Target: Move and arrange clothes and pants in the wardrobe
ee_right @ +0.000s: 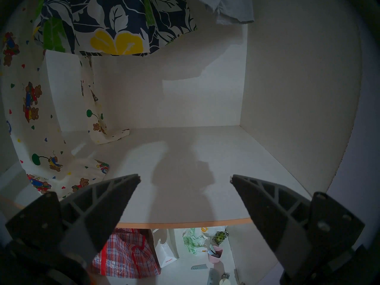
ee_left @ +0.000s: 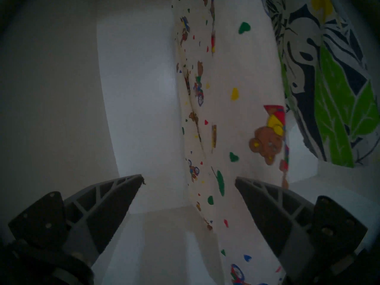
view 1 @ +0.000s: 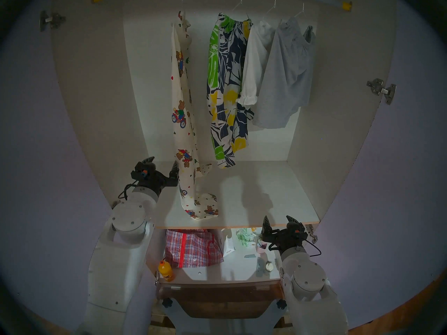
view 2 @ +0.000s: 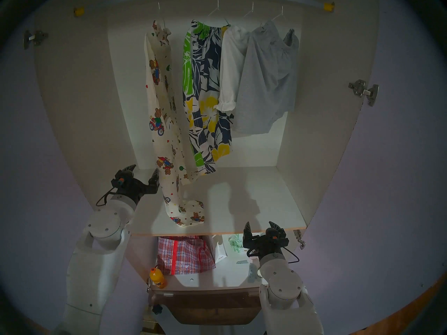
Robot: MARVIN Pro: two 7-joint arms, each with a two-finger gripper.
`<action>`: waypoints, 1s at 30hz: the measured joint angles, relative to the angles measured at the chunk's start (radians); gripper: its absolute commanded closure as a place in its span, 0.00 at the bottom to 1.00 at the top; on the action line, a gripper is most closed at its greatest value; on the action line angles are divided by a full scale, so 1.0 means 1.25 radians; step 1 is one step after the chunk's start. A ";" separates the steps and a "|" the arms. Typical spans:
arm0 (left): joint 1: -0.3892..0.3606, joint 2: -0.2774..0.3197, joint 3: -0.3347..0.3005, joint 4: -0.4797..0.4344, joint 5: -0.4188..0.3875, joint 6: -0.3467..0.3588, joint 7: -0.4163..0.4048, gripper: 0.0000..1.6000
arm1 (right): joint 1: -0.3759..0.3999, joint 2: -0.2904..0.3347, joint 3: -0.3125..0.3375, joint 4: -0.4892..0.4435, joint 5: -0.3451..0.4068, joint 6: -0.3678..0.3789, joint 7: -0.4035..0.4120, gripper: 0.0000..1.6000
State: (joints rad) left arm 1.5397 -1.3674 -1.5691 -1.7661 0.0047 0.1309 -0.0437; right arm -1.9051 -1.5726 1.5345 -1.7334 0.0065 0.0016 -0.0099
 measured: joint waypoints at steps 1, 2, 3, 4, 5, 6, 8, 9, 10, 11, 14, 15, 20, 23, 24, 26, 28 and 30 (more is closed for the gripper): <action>-0.002 0.003 0.006 -0.001 0.005 0.015 0.000 0.00 | 0.000 0.000 0.000 0.000 0.000 0.000 0.000 0.00; -0.002 0.003 0.009 -0.002 0.006 0.029 0.000 0.00 | 0.000 0.000 0.000 0.000 0.000 0.000 0.000 0.00; -0.002 0.002 0.010 -0.005 0.006 0.055 0.000 0.00 | 0.000 0.000 0.000 0.000 0.000 0.000 0.000 0.00; -0.002 0.002 0.011 -0.007 0.007 0.080 0.001 0.00 | 0.000 0.000 0.000 0.000 0.000 0.000 0.000 0.00; -0.002 0.001 0.013 -0.008 0.011 0.092 0.004 0.00 | 0.000 0.000 0.000 0.000 0.000 0.000 0.000 0.00; -0.001 0.001 0.017 -0.012 0.021 0.116 0.018 0.00 | 0.000 0.000 0.000 0.000 0.000 0.000 0.000 0.00; 0.000 0.001 0.022 -0.021 0.035 0.162 0.041 0.00 | 0.000 0.000 0.000 0.000 0.000 0.000 0.000 0.00; 0.002 0.001 0.022 -0.026 0.039 0.171 0.048 0.00 | 0.000 0.000 0.000 0.000 0.000 0.000 0.000 0.00; 0.006 0.002 0.022 -0.035 0.041 0.175 0.052 0.00 | 0.000 0.000 0.000 0.000 0.000 0.000 0.000 0.00; 0.009 0.002 0.022 -0.046 0.042 0.176 0.054 0.00 | 0.000 0.000 0.000 0.000 0.000 0.000 0.000 0.00; 0.026 0.007 0.022 -0.113 0.040 0.170 0.055 0.00 | 0.000 0.000 0.000 0.001 0.000 0.000 0.000 0.00; 0.031 0.009 0.021 -0.136 0.037 0.166 0.053 0.00 | 0.000 0.000 0.000 0.001 0.000 0.000 0.000 0.00; 0.059 0.016 0.007 -0.205 0.013 0.138 0.039 0.00 | 0.000 0.000 0.000 0.000 0.000 0.000 0.000 0.00; 0.071 0.020 -0.001 -0.205 -0.009 0.115 0.024 0.00 | 0.000 0.000 0.000 0.000 0.000 0.000 0.000 0.00; 0.075 0.021 -0.006 -0.205 -0.027 0.099 0.010 0.00 | 0.000 0.000 0.000 0.000 0.000 0.000 0.000 0.00; 0.079 0.028 -0.011 -0.205 -0.050 0.079 -0.009 0.00 | 0.000 0.000 0.000 0.000 0.000 0.000 0.000 0.00; 0.081 0.035 -0.017 -0.204 -0.064 0.063 -0.024 0.00 | 0.000 0.000 0.000 0.000 0.000 0.000 0.000 0.00; 0.081 0.041 -0.023 -0.202 -0.080 0.045 -0.043 0.00 | 0.000 0.000 0.000 0.000 0.000 0.000 0.000 0.00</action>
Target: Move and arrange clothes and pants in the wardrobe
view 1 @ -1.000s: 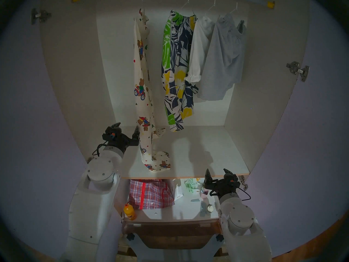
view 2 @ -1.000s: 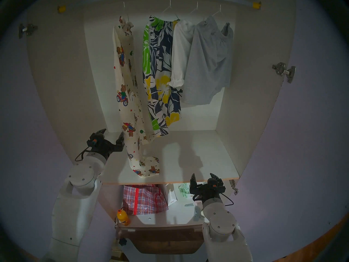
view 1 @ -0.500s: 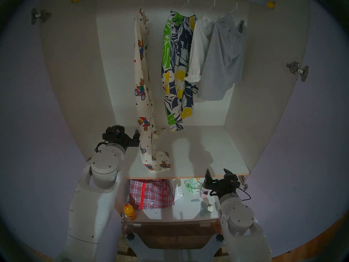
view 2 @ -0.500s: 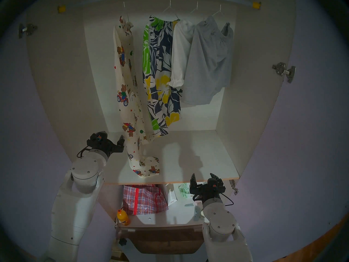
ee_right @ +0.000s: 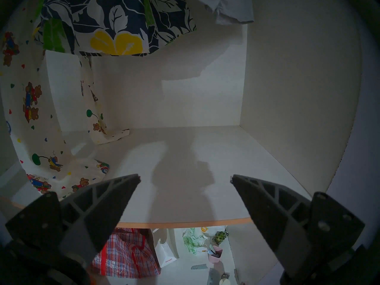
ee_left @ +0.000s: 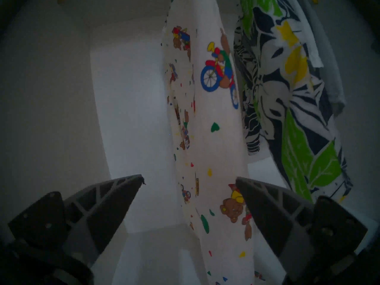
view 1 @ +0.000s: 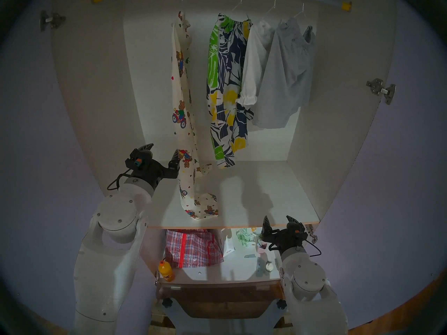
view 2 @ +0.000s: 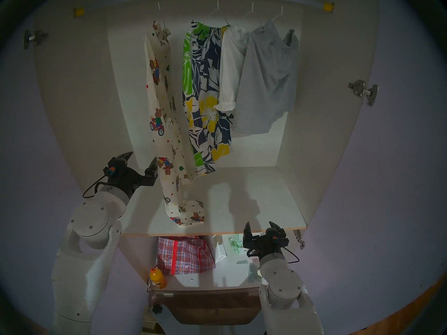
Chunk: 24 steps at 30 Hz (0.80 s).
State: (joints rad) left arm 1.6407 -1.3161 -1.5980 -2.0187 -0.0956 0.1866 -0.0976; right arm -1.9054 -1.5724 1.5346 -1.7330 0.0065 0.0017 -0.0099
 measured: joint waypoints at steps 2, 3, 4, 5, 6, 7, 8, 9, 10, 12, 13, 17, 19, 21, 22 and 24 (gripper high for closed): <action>-0.004 0.005 -0.003 0.001 -0.009 -0.007 -0.012 0.00 | 0.000 0.000 0.000 0.000 0.000 0.000 0.000 0.00; -0.006 0.007 -0.004 0.001 -0.011 -0.009 -0.015 0.00 | 0.000 0.000 0.000 0.000 0.000 0.000 0.000 0.00; -0.008 0.009 -0.006 0.002 -0.015 -0.010 -0.019 0.00 | 0.000 0.000 0.000 0.000 0.000 0.000 0.000 0.00; -0.011 0.011 -0.007 0.002 -0.018 -0.011 -0.022 0.00 | 0.000 0.000 0.000 0.000 0.000 0.000 0.000 0.00; -0.014 0.015 -0.007 0.004 -0.020 -0.011 -0.027 0.00 | 0.000 0.000 0.000 0.000 0.000 0.000 0.000 0.00; -0.017 0.019 -0.008 0.006 -0.023 -0.012 -0.031 0.00 | 0.000 0.000 0.000 0.000 0.000 0.000 0.000 0.00; -0.031 0.025 -0.010 0.012 -0.030 -0.013 -0.042 0.00 | 0.000 0.000 0.000 0.000 0.000 0.000 0.000 0.00; -0.040 0.028 -0.013 0.013 -0.036 -0.014 -0.049 0.00 | 0.000 0.000 0.000 0.000 0.000 0.000 0.000 0.00; -0.050 0.031 -0.016 0.016 -0.042 -0.014 -0.056 0.00 | 0.000 0.000 0.000 0.000 0.000 0.000 0.000 0.00; -0.066 0.037 -0.019 0.023 -0.054 -0.014 -0.072 0.00 | 0.000 0.000 0.000 0.000 0.000 0.000 0.000 0.00; -0.074 0.039 -0.020 0.028 -0.057 -0.014 -0.076 0.00 | 0.000 0.000 0.000 0.000 0.000 0.000 0.000 0.00; -0.130 0.061 -0.027 0.057 -0.084 -0.005 -0.114 0.00 | 0.000 0.000 0.000 0.000 0.000 0.000 0.000 0.00; -0.167 0.087 -0.022 0.080 -0.089 0.019 -0.134 0.00 | 0.000 0.000 0.000 0.000 0.000 0.000 0.000 0.00; -0.194 0.110 -0.017 0.093 -0.089 0.041 -0.144 0.00 | 0.000 0.000 0.000 0.000 0.000 0.000 0.000 0.00; -0.202 0.115 -0.017 0.095 -0.089 0.046 -0.147 0.00 | 0.000 0.000 0.000 0.000 0.000 0.000 0.000 0.00; -0.206 0.122 -0.014 0.101 -0.090 0.053 -0.152 0.00 | 0.000 0.000 0.000 0.000 0.000 0.000 0.000 0.00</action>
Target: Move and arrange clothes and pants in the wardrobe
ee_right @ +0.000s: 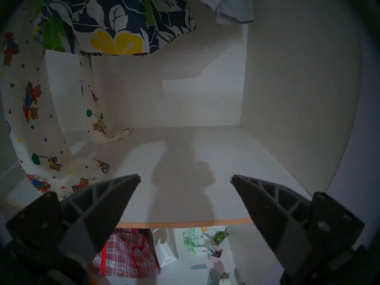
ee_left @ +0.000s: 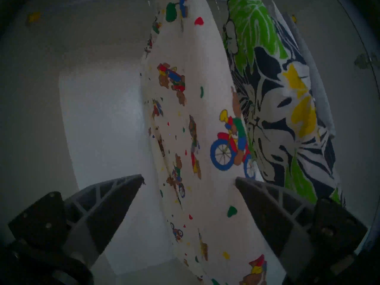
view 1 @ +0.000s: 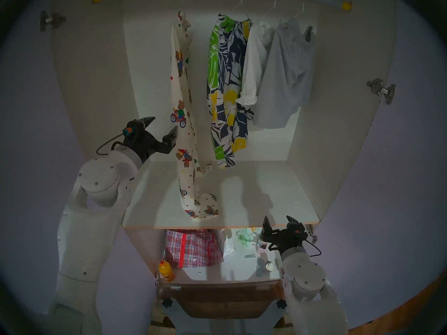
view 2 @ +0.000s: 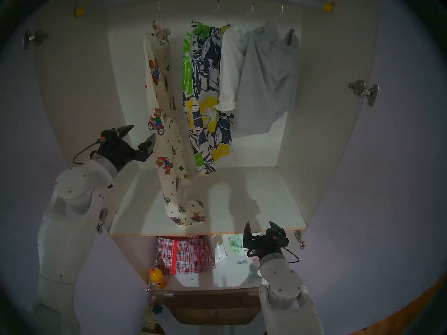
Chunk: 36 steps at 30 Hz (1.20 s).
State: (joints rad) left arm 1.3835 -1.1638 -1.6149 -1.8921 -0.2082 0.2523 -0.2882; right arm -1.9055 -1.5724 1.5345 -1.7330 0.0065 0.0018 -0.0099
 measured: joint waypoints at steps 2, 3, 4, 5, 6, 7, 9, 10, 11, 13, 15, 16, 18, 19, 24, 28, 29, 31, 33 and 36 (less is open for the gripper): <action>0.001 0.001 0.006 0.002 -0.001 0.004 -0.004 0.00 | 0.000 0.000 0.000 0.000 0.000 0.000 0.000 0.00; 0.002 0.003 0.008 0.004 -0.003 0.006 -0.006 0.00 | 0.000 0.000 0.000 0.000 0.000 0.000 0.000 0.00; 0.002 0.004 0.009 0.004 -0.003 0.006 -0.006 0.00 | 0.000 0.000 0.000 0.000 0.000 0.000 0.000 0.00; 0.002 0.004 0.010 0.004 -0.003 0.007 -0.006 0.00 | 0.000 0.000 0.000 0.000 0.000 0.000 0.000 0.00; 0.003 0.005 0.012 0.005 -0.004 0.008 -0.007 0.00 | 0.000 0.000 0.000 0.000 0.000 0.000 0.000 0.00; 0.003 0.005 0.013 0.006 -0.005 0.008 -0.008 0.00 | 0.000 0.000 0.000 0.000 0.000 0.000 0.000 0.00; 0.002 0.007 0.016 0.007 -0.006 0.004 -0.011 0.00 | 0.000 0.000 0.000 0.000 0.000 0.000 0.000 0.00; 0.001 0.009 0.017 0.006 -0.007 0.004 -0.012 0.00 | 0.000 0.000 0.000 0.000 0.000 0.000 0.000 0.00; -0.001 0.010 0.019 0.005 -0.007 0.003 -0.014 0.00 | 0.000 0.000 0.000 0.000 0.000 0.000 0.000 0.00; -0.009 0.006 0.018 0.006 -0.017 -0.010 -0.020 0.00 | 0.000 0.000 0.000 0.000 0.000 0.000 0.000 0.00; -0.026 0.009 0.020 0.005 -0.024 -0.026 -0.028 0.00 | 0.000 0.000 0.000 0.000 0.000 0.000 0.000 0.00; -0.036 0.011 0.020 0.005 -0.025 -0.026 -0.030 0.00 | 0.000 0.000 0.000 0.000 0.000 0.000 0.000 0.00; -0.065 0.020 0.025 0.007 -0.025 -0.024 -0.036 0.00 | 0.000 0.000 0.000 0.000 0.000 0.000 0.000 0.00; -0.080 0.022 0.026 0.009 -0.026 -0.022 -0.040 0.00 | 0.000 0.000 0.000 0.000 0.000 0.000 0.000 0.00; -0.160 0.033 0.031 0.026 -0.045 -0.012 -0.067 0.00 | 0.000 0.000 0.000 0.000 0.000 0.000 0.000 0.00; -0.217 0.036 0.027 0.062 -0.077 -0.011 -0.100 0.00 | 0.000 0.000 0.000 0.000 0.000 0.000 0.000 0.00; -0.229 0.036 0.027 0.071 -0.084 -0.011 -0.106 0.00 | 0.000 0.000 0.000 0.000 0.000 0.000 0.000 0.00; -0.251 0.036 0.028 0.084 -0.092 -0.011 -0.116 0.00 | 0.000 0.000 0.000 0.000 0.000 0.000 0.000 0.00; -0.273 0.040 0.032 0.098 -0.097 -0.010 -0.124 0.00 | 0.000 0.000 0.000 0.000 0.000 0.000 0.000 0.00; -0.318 0.045 0.039 0.124 -0.105 -0.001 -0.140 0.00 | 0.000 0.000 0.000 0.000 0.000 0.000 0.000 0.00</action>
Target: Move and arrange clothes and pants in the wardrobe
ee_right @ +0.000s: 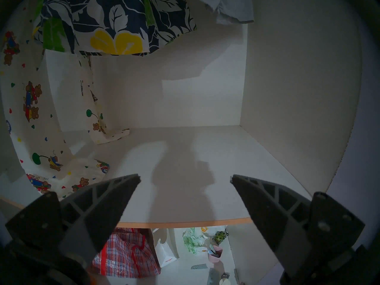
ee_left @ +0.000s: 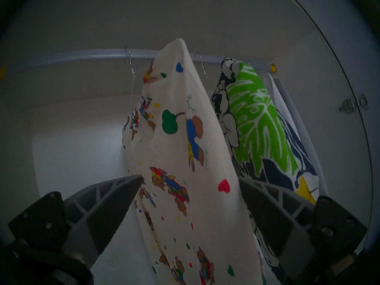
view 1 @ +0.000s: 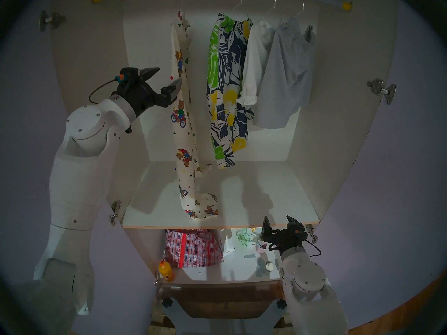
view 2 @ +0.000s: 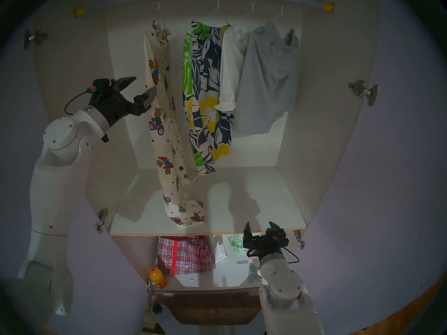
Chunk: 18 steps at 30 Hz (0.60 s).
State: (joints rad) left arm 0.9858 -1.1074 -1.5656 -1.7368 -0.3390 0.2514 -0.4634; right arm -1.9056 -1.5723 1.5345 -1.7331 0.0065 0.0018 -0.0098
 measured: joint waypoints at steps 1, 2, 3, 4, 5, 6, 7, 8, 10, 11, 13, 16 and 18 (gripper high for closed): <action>-0.006 0.002 0.002 0.004 -0.001 0.002 -0.002 0.00 | 0.000 0.000 0.000 0.000 0.000 0.000 0.000 0.00; -0.013 0.005 0.004 0.009 -0.001 0.003 -0.004 0.00 | 0.000 0.000 0.000 0.000 0.000 0.000 0.000 0.00; -0.034 0.008 0.008 0.022 -0.002 0.010 -0.010 0.00 | 0.000 0.000 0.000 0.000 0.000 0.000 0.000 0.00; -0.041 0.009 0.009 0.024 -0.002 0.012 -0.012 0.00 | 0.000 0.000 0.000 0.000 0.000 0.000 0.000 0.00; -0.050 0.017 0.017 0.032 -0.002 0.019 -0.018 0.00 | 0.000 0.000 0.000 0.000 0.000 0.000 0.000 0.00; -0.061 0.022 0.026 0.042 -0.002 0.030 -0.021 0.00 | 0.000 0.000 0.000 0.000 0.000 0.000 0.000 0.00; -0.073 0.024 0.032 0.050 -0.002 0.038 -0.025 0.00 | 0.000 0.000 0.000 0.000 0.000 0.000 0.000 0.00; -0.087 0.027 0.037 0.059 -0.002 0.043 -0.028 0.00 | 0.000 0.000 0.000 0.000 0.000 0.000 0.000 0.00; -0.115 0.029 0.047 0.077 -0.003 0.053 -0.035 0.00 | 0.000 0.000 0.000 0.000 0.000 0.000 0.000 0.00; -0.124 0.028 0.049 0.084 -0.004 0.056 -0.037 0.00 | 0.000 0.000 0.000 0.000 0.000 0.000 0.000 0.00; -0.146 0.028 0.056 0.103 -0.006 0.064 -0.042 0.00 | 0.000 0.000 0.000 0.000 0.000 0.000 0.000 0.00; -0.170 0.026 0.059 0.116 -0.012 0.069 -0.048 0.00 | 0.000 0.000 0.000 0.000 0.000 0.000 0.000 0.00; -0.172 0.018 0.055 0.124 -0.025 0.066 -0.054 0.00 | 0.000 0.000 0.000 0.000 0.000 0.000 0.000 0.00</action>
State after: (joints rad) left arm 0.7713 -1.0845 -1.4963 -1.5822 -0.3702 0.3339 -0.5310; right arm -1.9055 -1.5723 1.5345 -1.7331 0.0065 0.0018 -0.0098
